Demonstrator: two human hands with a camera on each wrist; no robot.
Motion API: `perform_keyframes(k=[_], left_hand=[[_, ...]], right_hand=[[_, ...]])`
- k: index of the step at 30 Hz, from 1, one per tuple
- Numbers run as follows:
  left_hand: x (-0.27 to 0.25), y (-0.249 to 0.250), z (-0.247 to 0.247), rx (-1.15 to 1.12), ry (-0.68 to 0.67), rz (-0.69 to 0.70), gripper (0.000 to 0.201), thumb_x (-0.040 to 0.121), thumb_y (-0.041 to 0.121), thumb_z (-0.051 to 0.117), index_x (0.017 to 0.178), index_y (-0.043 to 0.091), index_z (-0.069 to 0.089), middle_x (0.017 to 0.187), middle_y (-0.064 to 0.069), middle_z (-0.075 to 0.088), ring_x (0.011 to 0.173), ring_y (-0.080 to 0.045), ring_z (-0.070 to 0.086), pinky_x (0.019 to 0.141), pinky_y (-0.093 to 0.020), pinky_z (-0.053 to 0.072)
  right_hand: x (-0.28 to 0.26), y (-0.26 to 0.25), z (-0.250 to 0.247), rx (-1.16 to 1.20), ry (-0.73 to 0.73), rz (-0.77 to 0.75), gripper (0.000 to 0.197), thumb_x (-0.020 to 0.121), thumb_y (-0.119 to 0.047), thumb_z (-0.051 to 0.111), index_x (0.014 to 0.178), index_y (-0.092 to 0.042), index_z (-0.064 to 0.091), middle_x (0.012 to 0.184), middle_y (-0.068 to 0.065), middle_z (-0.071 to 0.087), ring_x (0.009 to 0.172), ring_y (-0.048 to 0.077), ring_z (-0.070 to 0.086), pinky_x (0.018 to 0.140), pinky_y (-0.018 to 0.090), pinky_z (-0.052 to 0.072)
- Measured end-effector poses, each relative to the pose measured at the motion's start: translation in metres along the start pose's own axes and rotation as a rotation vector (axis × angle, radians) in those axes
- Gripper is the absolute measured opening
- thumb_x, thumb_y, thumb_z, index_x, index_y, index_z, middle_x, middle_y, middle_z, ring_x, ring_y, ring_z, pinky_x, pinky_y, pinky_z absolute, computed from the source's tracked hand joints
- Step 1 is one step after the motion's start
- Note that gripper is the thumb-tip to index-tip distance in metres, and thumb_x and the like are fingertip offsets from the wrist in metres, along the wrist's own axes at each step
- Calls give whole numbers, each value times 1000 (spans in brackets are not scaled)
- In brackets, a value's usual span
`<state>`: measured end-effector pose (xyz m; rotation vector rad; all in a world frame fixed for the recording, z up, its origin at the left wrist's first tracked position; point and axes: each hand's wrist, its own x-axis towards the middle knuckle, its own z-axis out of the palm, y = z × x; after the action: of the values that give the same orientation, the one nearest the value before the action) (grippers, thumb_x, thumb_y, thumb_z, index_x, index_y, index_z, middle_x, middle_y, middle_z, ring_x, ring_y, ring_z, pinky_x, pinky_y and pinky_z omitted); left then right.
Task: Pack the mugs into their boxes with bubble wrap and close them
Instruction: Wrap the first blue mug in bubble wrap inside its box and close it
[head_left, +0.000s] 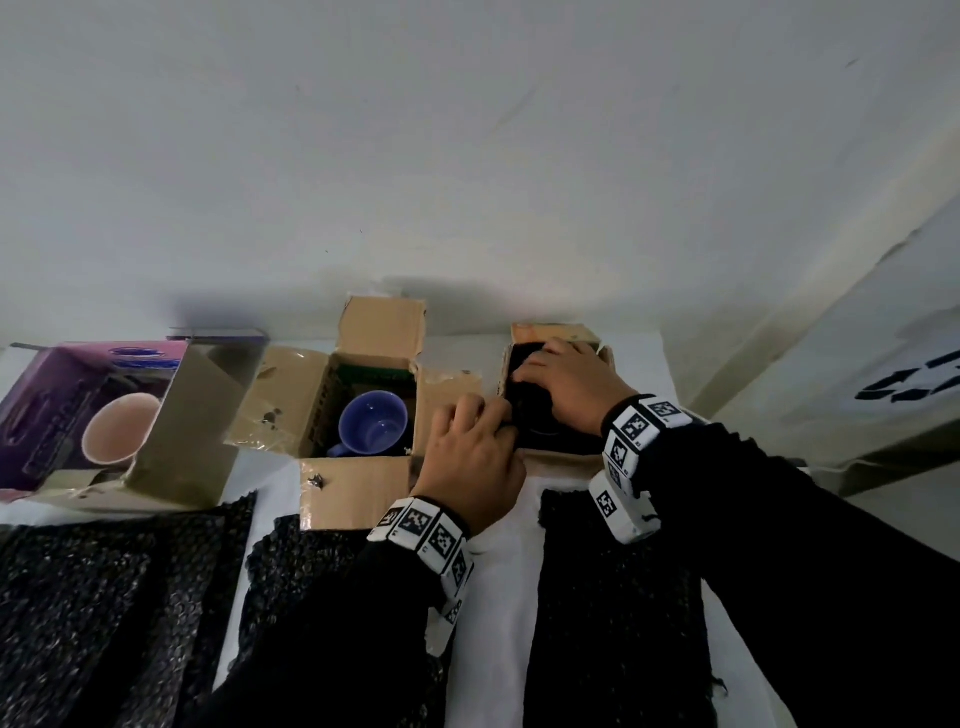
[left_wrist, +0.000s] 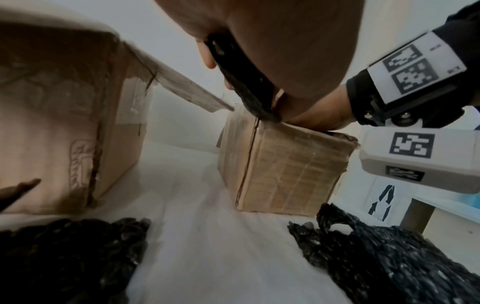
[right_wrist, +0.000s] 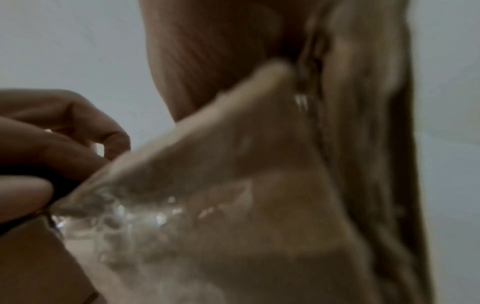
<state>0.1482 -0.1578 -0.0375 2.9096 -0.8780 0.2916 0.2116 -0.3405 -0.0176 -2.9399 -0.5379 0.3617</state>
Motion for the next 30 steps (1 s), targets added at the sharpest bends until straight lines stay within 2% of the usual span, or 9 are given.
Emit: perform_keyframes(k=[6,9,12,14,16,18,21,27,30], left_hand=[[-1,-12,0,-109,15,40,26,84,31,50,107,22,59,102,5,63,90,-23,50,74,-38,41],[-2,-16,7,-101,53,91,13,85,23,59,98,21,62,100,5,65,85,-22,49,69,-34,39],[-4,-15,11,-68,65,100,19,78,18,70,96,20,65,105,5,64,87,-20,46,71,-31,31],[-4,-13,10,-80,69,90,20,78,18,70,97,20,66,108,2,61,90,-20,45,73,-30,31],[-5,-13,9,-130,60,40,17,81,20,68,98,21,66,113,-3,56,93,-24,46,74,-35,41],[-6,-15,9,-208,47,-14,21,79,19,70,100,22,66,111,-3,51,89,-27,51,63,-39,50],[-7,-15,9,-344,43,-15,31,75,12,75,104,21,68,106,-3,54,79,-25,60,46,-36,51],[-5,-17,3,-399,105,-11,19,80,14,74,99,15,71,98,-2,63,78,-21,63,51,-35,54],[-6,-15,-2,-368,88,-30,19,77,15,76,95,15,73,97,-3,63,76,-21,63,49,-29,50]], right_hand=[[7,-1,6,-100,-9,-59,37,91,-36,46,127,-28,51,129,-5,51,123,22,35,102,46,27],[7,3,6,88,104,1,17,91,-31,48,108,-30,49,105,-1,56,105,28,47,94,44,33],[12,1,11,93,173,38,2,89,-30,49,91,-31,49,87,-4,50,91,28,52,87,42,37],[14,-3,12,99,183,72,7,88,-29,51,91,-32,57,88,-5,51,93,24,50,89,40,34],[16,-6,13,53,203,57,14,88,-29,52,97,-30,64,97,-4,61,104,24,50,90,39,31],[14,-7,13,17,212,25,23,90,-33,51,105,-27,67,109,-3,64,114,22,47,93,41,31],[11,-5,15,42,200,18,28,94,-34,46,110,-27,67,119,-5,62,118,20,43,96,43,29],[18,-11,13,-24,170,87,23,91,-39,49,101,-32,68,109,-5,64,115,23,43,95,42,29],[23,-17,8,7,223,186,26,84,-40,58,104,-23,60,102,3,64,106,27,51,94,42,37]])
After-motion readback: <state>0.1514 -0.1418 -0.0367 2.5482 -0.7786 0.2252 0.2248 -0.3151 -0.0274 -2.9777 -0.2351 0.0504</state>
